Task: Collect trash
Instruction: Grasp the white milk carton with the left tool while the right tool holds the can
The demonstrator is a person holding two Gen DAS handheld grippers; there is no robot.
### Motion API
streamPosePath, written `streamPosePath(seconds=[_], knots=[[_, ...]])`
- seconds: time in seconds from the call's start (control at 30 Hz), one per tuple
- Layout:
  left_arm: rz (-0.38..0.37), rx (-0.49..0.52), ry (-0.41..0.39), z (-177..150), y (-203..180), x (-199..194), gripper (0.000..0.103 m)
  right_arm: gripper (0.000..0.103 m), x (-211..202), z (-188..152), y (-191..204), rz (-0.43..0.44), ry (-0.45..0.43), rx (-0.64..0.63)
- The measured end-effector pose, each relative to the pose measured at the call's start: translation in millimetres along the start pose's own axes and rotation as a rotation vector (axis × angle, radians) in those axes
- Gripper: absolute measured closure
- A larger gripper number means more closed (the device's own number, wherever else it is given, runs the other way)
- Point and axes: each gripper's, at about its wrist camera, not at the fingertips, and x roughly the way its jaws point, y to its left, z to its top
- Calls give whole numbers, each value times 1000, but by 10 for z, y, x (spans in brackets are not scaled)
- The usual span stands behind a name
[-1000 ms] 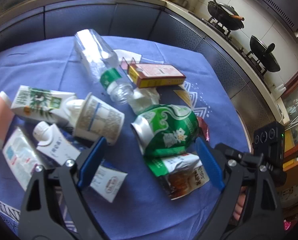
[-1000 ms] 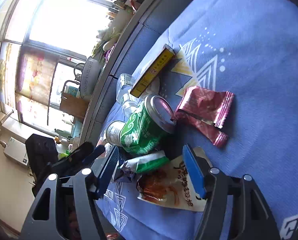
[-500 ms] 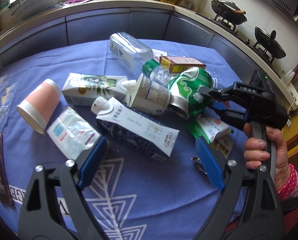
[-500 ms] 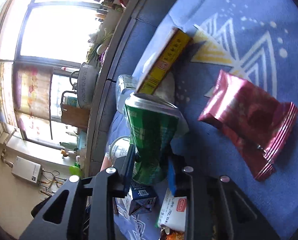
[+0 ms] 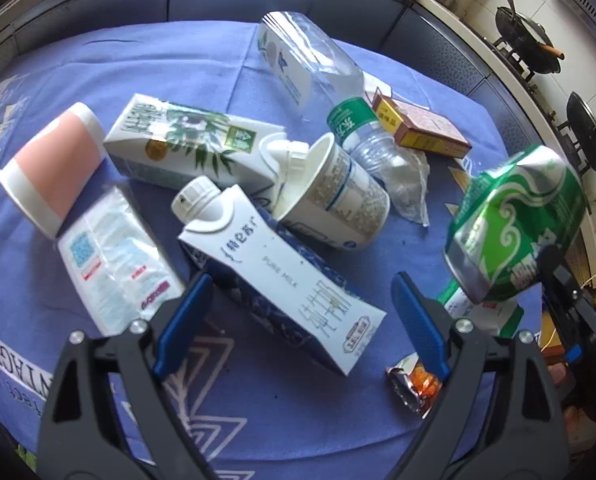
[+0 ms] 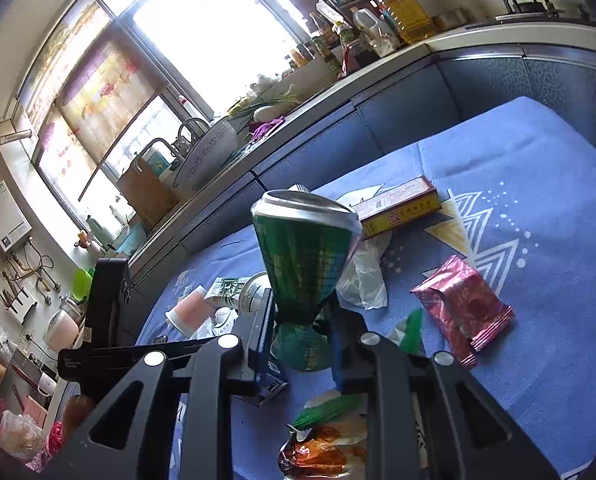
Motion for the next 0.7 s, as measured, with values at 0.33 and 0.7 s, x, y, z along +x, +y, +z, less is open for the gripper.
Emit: streamPosePath(seconds=[0.33,0.7], knots=[[16,-94,102,-113,-10,365,21,78,-93,36,-74,6,-28,-1],[-17,67,-53,-602,-195,-295,49,78,-293,68,-282,55,-28,45]])
